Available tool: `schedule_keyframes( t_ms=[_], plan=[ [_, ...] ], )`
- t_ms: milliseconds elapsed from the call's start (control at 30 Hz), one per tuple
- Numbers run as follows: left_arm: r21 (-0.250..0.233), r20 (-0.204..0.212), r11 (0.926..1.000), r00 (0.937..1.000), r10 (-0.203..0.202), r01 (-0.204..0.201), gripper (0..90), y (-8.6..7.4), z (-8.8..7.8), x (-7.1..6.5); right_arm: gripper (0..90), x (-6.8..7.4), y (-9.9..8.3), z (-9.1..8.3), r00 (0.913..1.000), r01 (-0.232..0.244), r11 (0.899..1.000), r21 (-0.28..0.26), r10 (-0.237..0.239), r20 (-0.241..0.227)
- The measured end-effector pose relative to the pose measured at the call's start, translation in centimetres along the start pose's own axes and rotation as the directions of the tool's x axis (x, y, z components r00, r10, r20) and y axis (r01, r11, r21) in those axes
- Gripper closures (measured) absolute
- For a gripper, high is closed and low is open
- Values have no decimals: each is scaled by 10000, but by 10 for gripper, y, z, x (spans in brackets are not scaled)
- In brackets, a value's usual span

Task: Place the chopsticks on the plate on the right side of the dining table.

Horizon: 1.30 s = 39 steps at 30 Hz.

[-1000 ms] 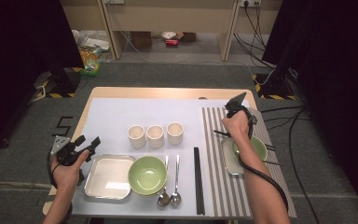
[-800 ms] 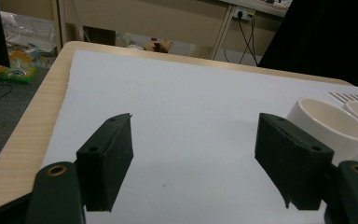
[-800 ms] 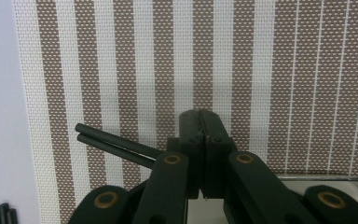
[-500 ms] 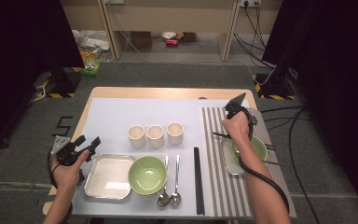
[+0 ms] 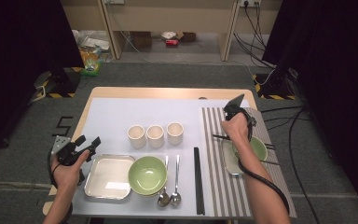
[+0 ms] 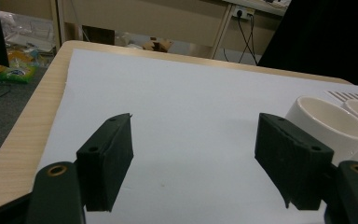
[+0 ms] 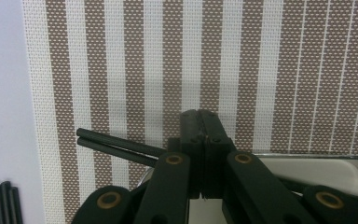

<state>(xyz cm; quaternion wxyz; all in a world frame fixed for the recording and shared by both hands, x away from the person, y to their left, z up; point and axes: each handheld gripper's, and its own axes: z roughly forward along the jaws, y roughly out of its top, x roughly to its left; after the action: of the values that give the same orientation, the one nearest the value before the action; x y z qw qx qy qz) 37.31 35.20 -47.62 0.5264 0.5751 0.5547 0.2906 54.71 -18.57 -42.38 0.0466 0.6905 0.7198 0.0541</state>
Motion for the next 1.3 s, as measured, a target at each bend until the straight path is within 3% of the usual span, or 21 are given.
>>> schedule_keyframes(
  t_ms=[1300],
  plan=[
    [8,-5,10000,10000,3,-3,268,0,0,0,900,8,-10,-7,9998,170,9999,-25,-170,43]
  ],
)
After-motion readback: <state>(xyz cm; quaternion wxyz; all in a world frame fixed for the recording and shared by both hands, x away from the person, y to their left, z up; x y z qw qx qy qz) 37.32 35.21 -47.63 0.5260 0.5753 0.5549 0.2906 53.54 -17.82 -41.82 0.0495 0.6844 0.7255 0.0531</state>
